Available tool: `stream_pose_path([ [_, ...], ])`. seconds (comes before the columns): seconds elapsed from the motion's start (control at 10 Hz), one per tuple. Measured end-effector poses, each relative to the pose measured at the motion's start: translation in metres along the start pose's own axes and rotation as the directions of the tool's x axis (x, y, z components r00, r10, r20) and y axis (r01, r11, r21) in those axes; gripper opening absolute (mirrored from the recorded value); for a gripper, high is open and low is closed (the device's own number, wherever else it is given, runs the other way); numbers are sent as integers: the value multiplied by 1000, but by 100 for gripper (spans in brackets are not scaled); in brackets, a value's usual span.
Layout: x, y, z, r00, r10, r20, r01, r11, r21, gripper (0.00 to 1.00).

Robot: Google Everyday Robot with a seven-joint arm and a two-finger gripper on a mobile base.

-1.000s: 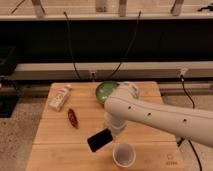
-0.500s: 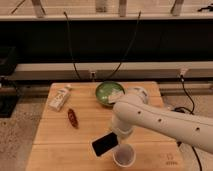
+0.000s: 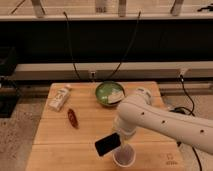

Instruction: Place the eraser in the ceramic cup

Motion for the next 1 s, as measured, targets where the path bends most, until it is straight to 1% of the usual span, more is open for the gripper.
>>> stream_pose_path([
  [0.3,3,0,-1,1000,-7,-7,7,1000,5,0],
  [0.4,6,1,-3,1000,-14,-22,14,1000,9,0],
  [0.6,13,0,-7,999,-21,-39,22,1000,22,0],
  [0.8,23,-1,-13,997,-63,-49,65,997,45,0],
  [1.0,33,-2,-18,993,-108,-40,111,992,67,0],
])
